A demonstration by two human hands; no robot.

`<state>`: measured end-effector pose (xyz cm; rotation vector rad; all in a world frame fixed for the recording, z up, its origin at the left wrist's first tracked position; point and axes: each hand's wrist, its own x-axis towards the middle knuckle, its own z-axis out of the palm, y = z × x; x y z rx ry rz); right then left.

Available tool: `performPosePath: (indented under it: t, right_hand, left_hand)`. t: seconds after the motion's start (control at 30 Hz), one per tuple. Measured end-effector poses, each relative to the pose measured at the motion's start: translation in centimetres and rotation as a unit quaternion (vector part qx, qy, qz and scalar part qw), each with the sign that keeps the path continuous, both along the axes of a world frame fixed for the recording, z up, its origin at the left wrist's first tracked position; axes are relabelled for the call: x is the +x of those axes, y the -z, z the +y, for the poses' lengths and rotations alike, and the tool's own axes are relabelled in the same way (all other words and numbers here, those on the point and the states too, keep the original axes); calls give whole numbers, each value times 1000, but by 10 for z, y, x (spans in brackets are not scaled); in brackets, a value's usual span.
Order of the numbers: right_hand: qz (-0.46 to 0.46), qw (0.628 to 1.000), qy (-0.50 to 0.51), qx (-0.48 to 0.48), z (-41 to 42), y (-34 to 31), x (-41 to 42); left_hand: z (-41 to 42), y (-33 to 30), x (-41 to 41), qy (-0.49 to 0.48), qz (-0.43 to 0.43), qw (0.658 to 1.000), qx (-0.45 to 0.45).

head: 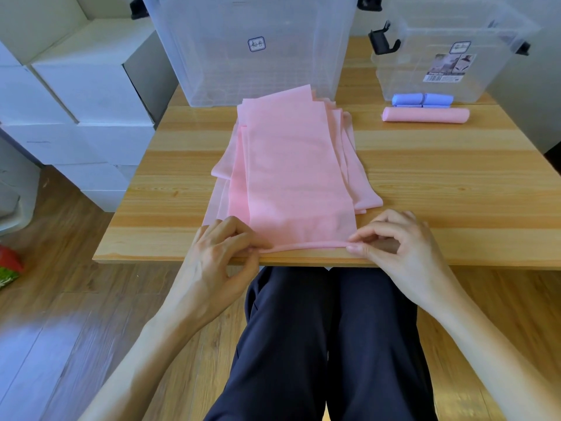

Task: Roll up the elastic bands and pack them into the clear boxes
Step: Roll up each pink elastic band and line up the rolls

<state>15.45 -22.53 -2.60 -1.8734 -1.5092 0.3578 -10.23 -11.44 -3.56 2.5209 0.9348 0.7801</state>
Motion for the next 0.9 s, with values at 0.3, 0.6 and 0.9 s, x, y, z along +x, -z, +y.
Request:
performPosePath:
  t: [0.3,0.6,0.9]
  right_hand:
    - [-10,1000,21,21,9,6,-2]
    - [-11,999,19,35,11,7,3]
    - [-6,999,10,48,14,7,-2]
  left_hand:
    - [5,3,1,-32,-31,998,-32]
    - [4,4,0,-46,-18,999,2]
    - [8,3,6,-61,-36,997,-30]
